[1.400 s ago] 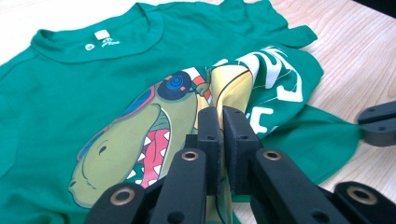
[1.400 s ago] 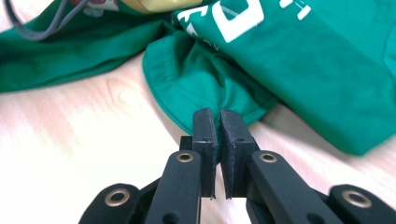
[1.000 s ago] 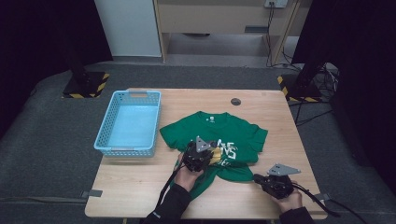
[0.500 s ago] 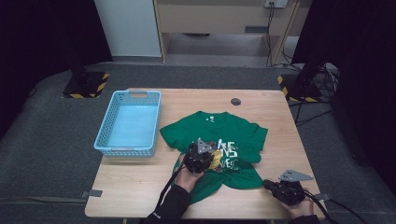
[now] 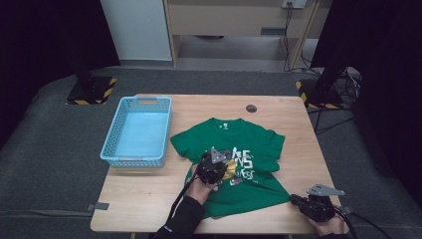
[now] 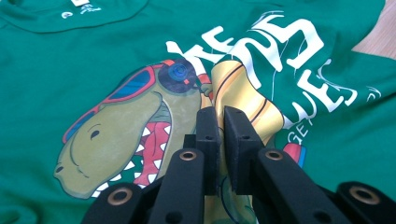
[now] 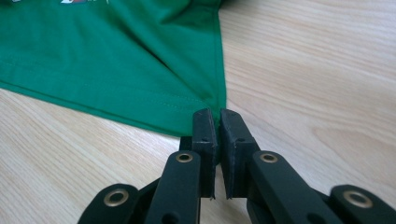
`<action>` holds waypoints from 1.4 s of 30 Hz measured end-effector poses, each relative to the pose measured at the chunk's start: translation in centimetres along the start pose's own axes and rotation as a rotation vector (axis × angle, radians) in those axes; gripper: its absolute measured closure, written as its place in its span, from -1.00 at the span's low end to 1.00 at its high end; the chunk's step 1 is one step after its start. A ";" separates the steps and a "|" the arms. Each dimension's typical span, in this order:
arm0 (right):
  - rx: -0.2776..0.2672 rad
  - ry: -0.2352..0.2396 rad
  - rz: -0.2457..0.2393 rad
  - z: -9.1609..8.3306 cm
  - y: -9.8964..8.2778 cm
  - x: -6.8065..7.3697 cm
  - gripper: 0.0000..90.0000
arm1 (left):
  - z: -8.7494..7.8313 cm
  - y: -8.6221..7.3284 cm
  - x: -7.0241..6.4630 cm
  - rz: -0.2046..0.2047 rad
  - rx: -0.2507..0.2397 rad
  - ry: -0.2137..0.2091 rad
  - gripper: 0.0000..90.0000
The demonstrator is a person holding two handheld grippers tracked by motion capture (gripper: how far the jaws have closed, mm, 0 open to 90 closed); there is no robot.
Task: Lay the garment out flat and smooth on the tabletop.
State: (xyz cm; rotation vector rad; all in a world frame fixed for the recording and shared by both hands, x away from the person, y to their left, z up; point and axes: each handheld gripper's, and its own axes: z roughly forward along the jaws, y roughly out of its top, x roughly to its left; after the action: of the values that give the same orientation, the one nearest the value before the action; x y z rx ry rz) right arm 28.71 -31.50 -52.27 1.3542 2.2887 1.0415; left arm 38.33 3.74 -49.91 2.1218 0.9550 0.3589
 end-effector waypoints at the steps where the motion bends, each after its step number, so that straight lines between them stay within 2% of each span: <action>1: -0.001 -0.004 0.001 -0.1 -0.1 -0.1 0.90 | 0.1 0.0 -0.1 0.000 0.000 -0.002 0.87; 4: -0.003 0.000 -0.002 -0.2 -0.1 -0.1 0.88 | 0.1 0.0 -0.3 0.011 0.002 -0.009 0.84; 6: -0.019 0.010 -0.016 -0.4 0.0 0.2 0.84 | -0.2 0.0 -0.3 0.014 -0.003 -0.016 0.75; 9: -0.069 0.038 -0.016 -0.9 0.6 0.4 0.57 | -1.1 0.2 -0.3 0.013 -0.033 -0.039 0.45; 11: -0.103 0.048 -0.029 -1.0 1.1 0.7 0.41 | -1.6 0.5 -0.2 0.018 -0.036 -0.042 0.23; 12: -0.117 0.053 -0.037 -1.0 1.4 0.9 0.28 | -1.9 0.5 -0.2 0.023 -0.042 -0.035 0.16; 15: -0.139 0.059 -0.067 -0.5 2.4 1.7 0.10 | -2.8 0.6 0.4 0.036 -0.054 0.003 -0.01; 19: -0.158 0.053 -0.088 0.3 3.6 2.5 -0.11 | -3.1 0.4 2.2 -0.006 -0.046 0.038 -0.09; 21: -0.166 0.054 -0.082 0.7 4.1 2.7 -0.20 | -2.8 0.3 3.3 -0.032 -0.030 0.057 -0.10; 23: -0.159 0.063 -0.069 1.3 4.5 2.8 -0.29 | -2.4 0.2 4.3 -0.052 -0.014 0.069 -0.11; 28: -0.080 0.064 -0.073 3.5 4.6 3.2 -0.36 | -0.5 0.1 5.7 -0.062 0.033 0.091 -0.14; 30: -0.056 0.069 -0.077 4.1 4.4 3.4 -0.36 | 0.4 0.0 5.9 -0.057 0.040 0.093 -0.15; 35: -0.048 0.069 -0.089 4.5 4.4 3.8 -0.35 | 2.3 -0.5 5.9 -0.027 0.081 0.128 -0.17; 38: -0.033 0.057 -0.104 4.9 4.3 4.0 -0.36 | 2.7 -0.6 5.9 -0.010 0.078 0.141 -0.17; 42: -0.006 0.046 -0.115 5.4 4.1 4.3 -0.38 | 2.9 -0.7 6.1 -0.017 0.063 0.130 -0.17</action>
State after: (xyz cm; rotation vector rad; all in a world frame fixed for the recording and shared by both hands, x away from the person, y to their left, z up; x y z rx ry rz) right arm 32.16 -24.22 -52.69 1.1930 2.3640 1.0518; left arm 43.65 6.94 -52.68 2.1665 1.0708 0.4689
